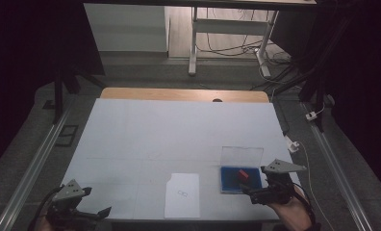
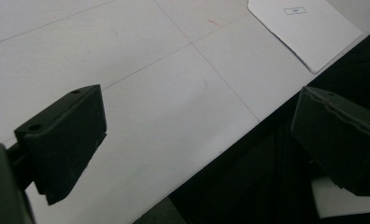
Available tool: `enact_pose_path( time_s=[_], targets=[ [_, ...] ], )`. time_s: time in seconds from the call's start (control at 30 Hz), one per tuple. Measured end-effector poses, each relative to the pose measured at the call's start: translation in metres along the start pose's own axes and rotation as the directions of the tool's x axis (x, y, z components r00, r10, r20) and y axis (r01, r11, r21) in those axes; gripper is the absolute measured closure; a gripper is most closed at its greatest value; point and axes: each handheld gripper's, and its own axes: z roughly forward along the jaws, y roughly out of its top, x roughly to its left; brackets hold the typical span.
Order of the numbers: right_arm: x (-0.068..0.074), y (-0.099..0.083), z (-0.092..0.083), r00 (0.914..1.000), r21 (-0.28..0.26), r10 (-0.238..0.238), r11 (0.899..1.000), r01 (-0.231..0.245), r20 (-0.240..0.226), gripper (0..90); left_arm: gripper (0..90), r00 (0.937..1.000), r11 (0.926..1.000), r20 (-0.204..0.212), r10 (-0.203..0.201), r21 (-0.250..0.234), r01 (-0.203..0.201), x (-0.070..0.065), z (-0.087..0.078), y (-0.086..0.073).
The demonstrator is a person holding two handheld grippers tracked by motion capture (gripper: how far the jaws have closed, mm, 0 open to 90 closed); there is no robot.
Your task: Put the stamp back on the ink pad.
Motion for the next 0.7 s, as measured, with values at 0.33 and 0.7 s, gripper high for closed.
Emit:
enact_pose_path(
  time_s=[0.33,0.7],
  targets=[
    [-0.003,-0.017,-0.015,0.9982,-0.017,0.030,0.999,-0.029,0.052,0.0,3.5,1.0000,1.0000,0.000,-0.001,0.000,0.001,0.000,0.000,0.000],
    [-0.001,-0.033,-0.028,0.9948,-0.017,0.043,0.999,-0.041,0.093,0.0,3.4,1.0000,1.0000,0.001,-0.004,-0.003,0.004,0.000,0.000,0.000]
  ],
)
